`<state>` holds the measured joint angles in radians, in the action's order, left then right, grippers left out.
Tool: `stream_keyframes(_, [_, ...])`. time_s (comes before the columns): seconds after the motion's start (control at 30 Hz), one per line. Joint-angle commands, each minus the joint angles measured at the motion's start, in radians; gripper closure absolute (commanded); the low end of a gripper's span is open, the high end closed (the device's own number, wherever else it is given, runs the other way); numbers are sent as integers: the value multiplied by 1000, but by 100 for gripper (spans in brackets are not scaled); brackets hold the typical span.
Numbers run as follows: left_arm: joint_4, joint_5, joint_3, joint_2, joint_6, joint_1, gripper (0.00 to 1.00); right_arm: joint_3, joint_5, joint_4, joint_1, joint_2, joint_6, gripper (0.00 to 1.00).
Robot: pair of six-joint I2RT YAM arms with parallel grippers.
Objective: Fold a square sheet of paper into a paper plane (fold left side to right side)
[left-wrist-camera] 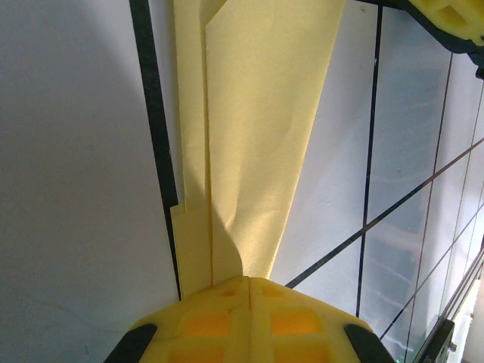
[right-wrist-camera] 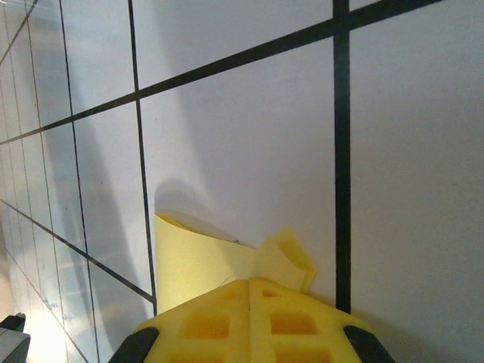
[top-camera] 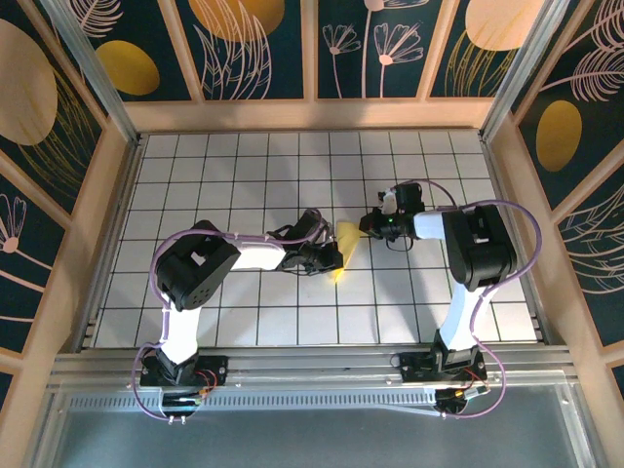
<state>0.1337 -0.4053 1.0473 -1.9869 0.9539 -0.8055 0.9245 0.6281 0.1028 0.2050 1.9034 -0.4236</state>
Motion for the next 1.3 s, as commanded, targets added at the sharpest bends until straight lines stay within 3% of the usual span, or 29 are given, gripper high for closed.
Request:
stream_keyframes(0.0, [-157, 78, -30, -46, -8, 3, 100, 44, -116, 5, -39, 63, 40, 100])
stream_keyframes(0.43, [-151, 75, -32, -46, -8, 4, 100, 163, -110, -41, -92, 143, 58, 100])
stream_keyframes(0.67, [-143, 77, -35, -41, -6, 2, 100, 204, -103, -87, -103, 85, 66, 100])
stream_keyframes(0.83, [-143, 80, -32, -38, -7, -1, 100, 75, -55, -59, -82, -52, 9, 100])
stream_keyframes(1.07, [-143, 86, -35, -33, -8, -1, 100, -165, -18, 25, 36, -271, -133, 100])
stream_keyframes(1.27, [-141, 89, -36, -30, -6, -1, 100, -232, -37, 89, 134, -302, -238, 100])
